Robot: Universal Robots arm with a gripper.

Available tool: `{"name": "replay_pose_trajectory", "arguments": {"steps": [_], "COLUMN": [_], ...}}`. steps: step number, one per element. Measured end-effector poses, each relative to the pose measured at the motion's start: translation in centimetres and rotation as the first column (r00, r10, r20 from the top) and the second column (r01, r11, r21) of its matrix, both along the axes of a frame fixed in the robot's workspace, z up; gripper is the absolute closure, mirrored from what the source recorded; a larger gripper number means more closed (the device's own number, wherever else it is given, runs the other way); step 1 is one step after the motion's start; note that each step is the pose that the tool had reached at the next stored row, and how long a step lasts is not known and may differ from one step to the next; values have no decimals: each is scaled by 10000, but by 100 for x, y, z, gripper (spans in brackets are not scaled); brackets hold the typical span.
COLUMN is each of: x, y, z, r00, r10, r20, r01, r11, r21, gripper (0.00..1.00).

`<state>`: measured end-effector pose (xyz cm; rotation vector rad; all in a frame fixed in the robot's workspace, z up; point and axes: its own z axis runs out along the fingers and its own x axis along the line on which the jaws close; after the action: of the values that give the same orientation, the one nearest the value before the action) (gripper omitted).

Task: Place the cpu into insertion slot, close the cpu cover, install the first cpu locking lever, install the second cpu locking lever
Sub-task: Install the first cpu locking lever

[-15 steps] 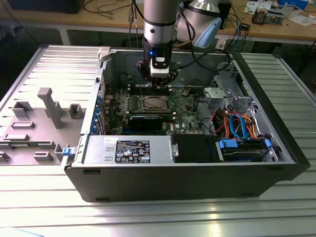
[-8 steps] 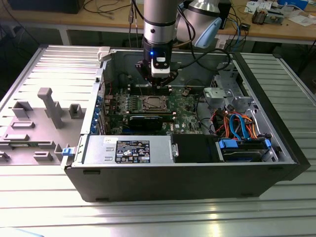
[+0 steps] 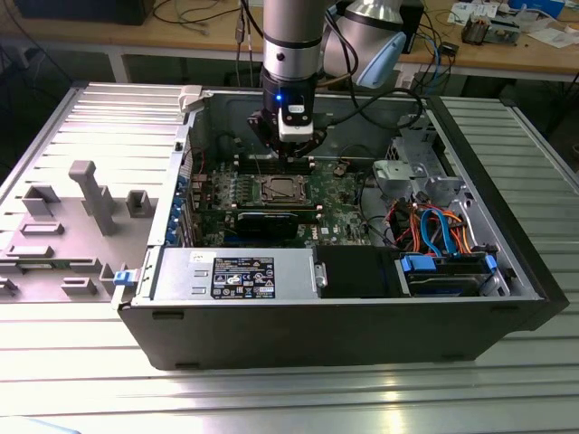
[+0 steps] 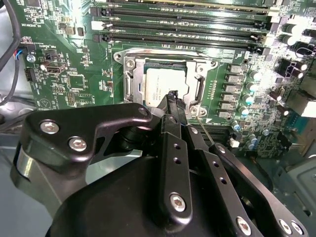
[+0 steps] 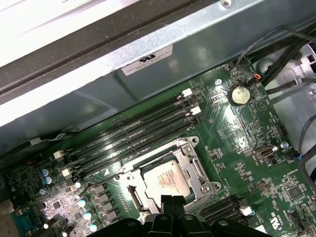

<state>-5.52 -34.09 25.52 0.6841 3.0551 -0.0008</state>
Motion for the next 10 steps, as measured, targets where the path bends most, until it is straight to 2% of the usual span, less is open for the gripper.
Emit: {"name": "replay_pose_trajectory", "arguments": {"steps": [10], "x": [0], "y": [0], "z": [0], "r00": [9993], "r10": [377], "r20": [-1], "r01": [-377], "r11": [9993], "r21": [0], "gripper": [89]}}
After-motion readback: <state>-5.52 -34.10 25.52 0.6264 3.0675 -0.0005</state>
